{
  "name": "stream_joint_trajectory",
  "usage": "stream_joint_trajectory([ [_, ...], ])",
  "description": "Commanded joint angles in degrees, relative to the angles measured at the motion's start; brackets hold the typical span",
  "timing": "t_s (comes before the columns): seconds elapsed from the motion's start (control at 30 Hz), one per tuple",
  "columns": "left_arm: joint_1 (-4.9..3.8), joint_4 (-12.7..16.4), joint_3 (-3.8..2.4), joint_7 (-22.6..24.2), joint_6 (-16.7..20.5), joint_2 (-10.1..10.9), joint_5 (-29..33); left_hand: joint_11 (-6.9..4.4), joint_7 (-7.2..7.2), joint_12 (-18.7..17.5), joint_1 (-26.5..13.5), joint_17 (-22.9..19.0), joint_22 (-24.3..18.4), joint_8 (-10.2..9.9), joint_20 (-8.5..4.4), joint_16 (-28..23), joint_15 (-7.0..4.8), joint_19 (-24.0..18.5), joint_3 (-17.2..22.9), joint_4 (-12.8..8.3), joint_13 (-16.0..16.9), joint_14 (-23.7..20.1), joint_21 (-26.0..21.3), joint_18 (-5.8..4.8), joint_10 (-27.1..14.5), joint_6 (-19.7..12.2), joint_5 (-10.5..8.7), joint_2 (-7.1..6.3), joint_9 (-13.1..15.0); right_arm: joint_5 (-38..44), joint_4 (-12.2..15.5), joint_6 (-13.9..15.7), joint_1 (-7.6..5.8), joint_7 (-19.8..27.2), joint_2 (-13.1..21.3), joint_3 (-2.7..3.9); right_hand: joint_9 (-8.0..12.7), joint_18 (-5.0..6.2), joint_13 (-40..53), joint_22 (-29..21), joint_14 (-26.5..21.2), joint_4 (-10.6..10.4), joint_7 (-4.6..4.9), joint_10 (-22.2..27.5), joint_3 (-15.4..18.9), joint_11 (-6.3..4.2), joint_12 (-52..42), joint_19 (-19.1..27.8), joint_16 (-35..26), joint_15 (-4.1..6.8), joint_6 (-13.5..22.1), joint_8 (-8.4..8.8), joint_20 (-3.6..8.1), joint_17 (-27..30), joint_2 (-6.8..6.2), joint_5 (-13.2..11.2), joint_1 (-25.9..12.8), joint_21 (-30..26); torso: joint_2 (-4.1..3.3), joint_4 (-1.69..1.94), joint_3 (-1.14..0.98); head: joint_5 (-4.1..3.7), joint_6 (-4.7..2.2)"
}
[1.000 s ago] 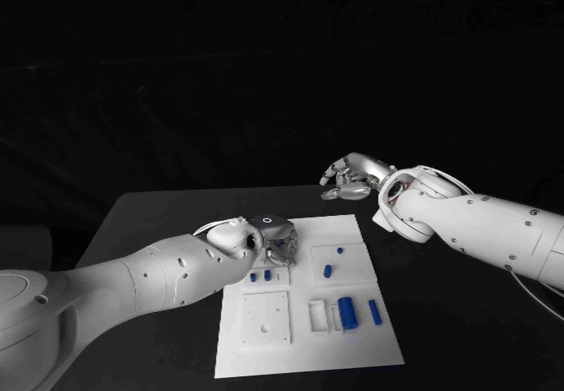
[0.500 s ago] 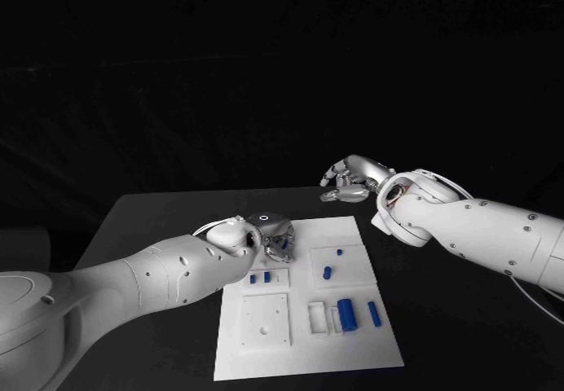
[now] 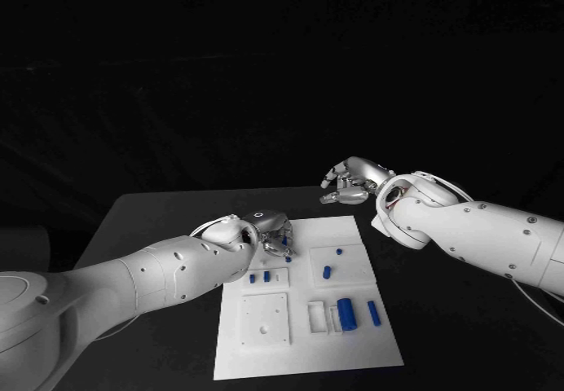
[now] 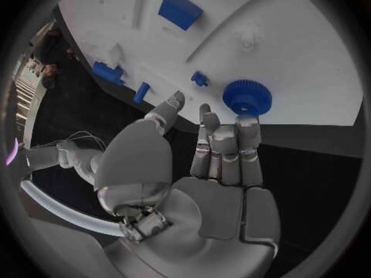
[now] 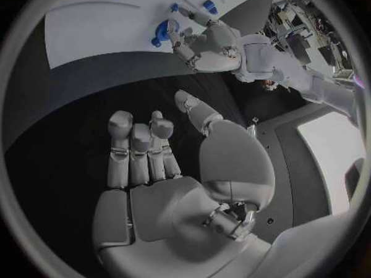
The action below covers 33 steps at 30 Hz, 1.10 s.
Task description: Assemble the parts on the task board
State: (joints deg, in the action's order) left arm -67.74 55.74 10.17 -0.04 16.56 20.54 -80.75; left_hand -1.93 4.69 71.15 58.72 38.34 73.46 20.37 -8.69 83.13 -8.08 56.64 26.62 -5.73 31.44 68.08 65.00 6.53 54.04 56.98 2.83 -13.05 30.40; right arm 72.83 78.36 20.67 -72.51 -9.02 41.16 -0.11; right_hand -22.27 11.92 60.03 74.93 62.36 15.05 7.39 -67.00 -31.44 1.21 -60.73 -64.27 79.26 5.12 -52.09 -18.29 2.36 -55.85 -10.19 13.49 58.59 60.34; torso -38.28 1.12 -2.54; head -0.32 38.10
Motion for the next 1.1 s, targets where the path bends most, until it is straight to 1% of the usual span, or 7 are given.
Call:
stream_joint_trajectory([
  [0.03, -0.01, 0.5, -0.72, 1.0, 2.3, 0.5, 7.0, 0.25, 0.02, -0.3, -0.6, 0.1, -0.1, 0.0, -4.43, -0.4, 0.11, 0.2, -0.5, 0.0, -0.1, 0.1, -0.2, 0.58, -0.3, -0.7, -0.04, 0.06, -0.1, 3.7, 0.5, 1.1, 0.2, -3.1, 0.1, 0.0, -0.2, 3.08, 0.1, 0.8, 0.4, -0.6, -0.06, -0.1, 0.4, -0.34, -0.3, 0.0, -0.3, -0.01, -0.7, -0.19, 0.26, -0.2, -0.77, -0.6, -0.8, 0.3, 0.0, -0.01, 0.04, 0.04, 0.04],
  [0.23, -0.12, 2.1, -3.07, 2.2, 2.9, 3.0, 17.9, 0.93, 0.68, -3.4, -0.5, -0.2, -0.3, -0.5, -4.2, -1.2, 0.75, -0.4, -0.8, 0.2, -1.9, -0.5, -0.7, 0.58, -2.3, -2.4, 0.0, 0.81, -0.4, 7.0, 2.0, -0.2, 0.66, -6.4, 0.4, -0.04, -0.6, 3.08, 0.4, 0.8, 0.5, -1.0, -0.41, -0.3, 1.4, -0.68, -0.7, 0.0, -0.3, 0.28, -1.5, -0.71, 0.42, -0.5, -1.75, -2.1, -1.4, 0.5, 0.1, 0.07, 0.06, 0.0, 0.0],
  [0.33, -0.77, 3.5, -3.84, 2.6, 2.6, 5.1, 24.4, 1.52, 1.22, -7.0, 0.7, -1.0, -0.7, -0.6, -3.66, -3.0, 1.32, -1.5, -0.5, -0.6, -4.1, -1.5, -1.6, 0.48, -3.6, -3.2, 0.12, 1.85, -0.5, 8.4, 3.0, -1.9, 0.76, -8.1, 0.5, -0.52, -1.1, 3.08, 0.8, 0.8, 0.5, -1.2, -0.69, -0.3, 1.7, -0.97, -1.2, 0.0, -0.2, 0.53, -2.2, -1.26, 0.54, -0.7, -2.02, -3.5, -1.5, 0.6, 0.13, 0.11, -0.02, -0.05, -0.02],
  [0.53, -2.57, 6.3, -4.1, 2.4, 1.7, 9.2, 36.0, 2.13, 1.76, -10.2, 2.6, -2.0, -1.2, -0.2, -2.88, -5.2, 2.0, -2.5, 0.4, -1.9, -6.6, -2.2, -2.8, 0.13, -3.6, -3.7, 0.14, 3.17, -0.6, 9.6, 3.3, -6.2, 0.77, -10.1, -0.8, -2.83, -1.9, 3.08, 1.6, 0.9, 0.8, -1.6, -1.16, -0.5, 1.7, -1.39, -2.1, -0.3, 0.1, 0.92, -3.4, -2.06, 0.79, -1.1, -2.24, -4.0, -1.2, 0.9, 0.12, 0.16, 0.1, -0.03, -0.29],
  [0.67, -2.84, 8.3, -4.1, 2.5, 2.3, 11.5, 38.0, 2.32, 1.9, -10.9, 3.2, -2.3, -1.4, -0.2, -2.73, -5.9, 2.13, -2.9, 0.9, -2.3, -7.0, -2.6, -3.2, 0.04, -3.9, -3.8, 0.2, 3.59, -0.7, 10.8, 2.7, -7.7, 1.38, -11.2, -2.6, -3.84, -2.1, 3.08, 1.7, 0.9, 0.9, -1.8, -1.36, -0.6, 1.7, -1.56, -2.3, -0.4, 0.1, 1.03, -4.0, -2.43, 0.83, -1.2, -2.1, -4.2, -1.3, 1.0, 0.11, 0.14, 0.1, 0.11, -0.41],
  [0.9, -2.84, 11.1, -4.06, 4.9, 4.0, 14.3, 43.4, 2.56, 2.09, -11.8, 2.9, -3.0, -1.9, 0.3, -2.31, -7.4, 2.38, -3.4, 1.1, -2.6, -8.0, -2.6, -4.2, -0.38, -3.1, -4.1, 0.18, 3.89, -0.8, 13.5, 0.7, -10.3, 3.03, -12.7, -6.5, -4.07, -3.1, 3.08, 2.7, 0.9, 1.1, -5.0, -2.26, -1.1, 0.0, -2.43, -3.2, -0.5, 0.0, 1.86, -5.9, -3.32, 0.9, -1.6, -1.54, -7.4, -2.5, 1.4, 0.05, 0.13, 0.18, 0.22, -0.48],
  [1.1, -2.84, 13.1, -4.05, 7.4, 6.4, 16.0, 48.9, 2.61, 2.1, -12.2, 2.7, -3.7, -2.3, 0.7, -2.14, -8.9, 2.47, -4.0, 1.2, -2.8, -8.6, -3.1, -5.0, -0.67, -2.7, -4.1, 0.18, 3.86, -0.8, 16.9, -1.7, -11.0, 4.08, -14.2, -9.8, -4.29, -3.2, 3.08, 3.0, 0.8, 1.3, -8.2, -2.51, -1.4, -2.5, -2.73, -3.0, -0.5, -0.2, 2.16, -6.6, -3.07, 1.0, -2.0, -2.73, -10.0, -3.1, 1.7, 0.03, 0.23, 0.25, 0.23, -0.55],
])
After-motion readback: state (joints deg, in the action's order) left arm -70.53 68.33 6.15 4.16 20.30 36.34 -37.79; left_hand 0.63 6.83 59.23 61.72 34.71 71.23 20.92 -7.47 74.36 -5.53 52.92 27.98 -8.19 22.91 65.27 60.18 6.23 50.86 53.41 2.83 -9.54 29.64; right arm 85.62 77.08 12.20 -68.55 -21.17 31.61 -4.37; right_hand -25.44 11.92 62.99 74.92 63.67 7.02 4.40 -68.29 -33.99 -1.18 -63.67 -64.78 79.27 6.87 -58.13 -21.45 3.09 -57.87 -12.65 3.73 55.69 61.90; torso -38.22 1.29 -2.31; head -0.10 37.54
